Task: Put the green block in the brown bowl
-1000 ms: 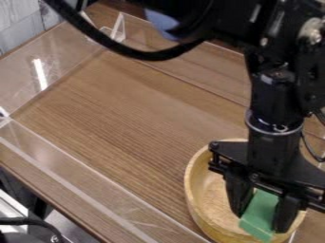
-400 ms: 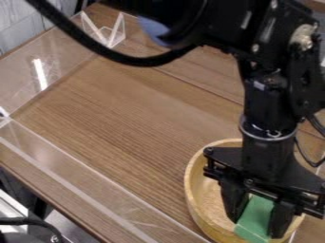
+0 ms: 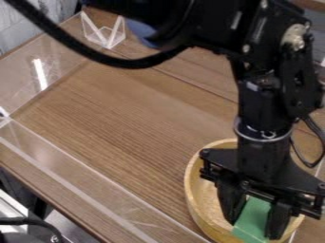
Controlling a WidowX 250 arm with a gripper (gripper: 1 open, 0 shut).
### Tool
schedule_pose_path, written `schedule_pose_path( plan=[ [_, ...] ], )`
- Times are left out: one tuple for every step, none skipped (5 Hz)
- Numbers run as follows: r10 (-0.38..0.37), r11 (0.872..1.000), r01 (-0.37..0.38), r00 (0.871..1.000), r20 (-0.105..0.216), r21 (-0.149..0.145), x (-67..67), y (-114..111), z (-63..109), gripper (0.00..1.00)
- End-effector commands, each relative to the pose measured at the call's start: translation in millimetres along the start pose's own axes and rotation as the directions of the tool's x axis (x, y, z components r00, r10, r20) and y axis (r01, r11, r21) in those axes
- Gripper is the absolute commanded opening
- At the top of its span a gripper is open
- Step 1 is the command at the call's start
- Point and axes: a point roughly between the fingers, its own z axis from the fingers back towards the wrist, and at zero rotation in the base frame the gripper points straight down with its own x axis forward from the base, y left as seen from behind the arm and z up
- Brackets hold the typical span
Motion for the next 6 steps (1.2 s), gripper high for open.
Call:
schedule_pose_path(
  plan=[
    [0.007, 0.999, -0.005, 0.999, 0.05, -0.034, 3.9, -2.7, 12.2, 0.0],
    [0.016, 0.999, -0.014, 0.999, 0.051, -0.038, 3.7, -1.3, 12.3, 0.0],
    [0.023, 0.999, -0.021, 0.998, 0.052, -0.042, 2.8, 0.1, 13.0, 0.0],
    [0.029, 0.999, -0.027, 0.998, 0.05, -0.045, 3.9, 1.2, 10.7, 0.0],
    [0.036, 0.998, -0.033, 0.998, 0.049, -0.049, 5.2, 2.3, 8.2, 0.0],
    [0.041, 0.998, -0.039, 0.998, 0.047, -0.052, 6.5, 3.3, 5.5, 0.0]
  ],
)
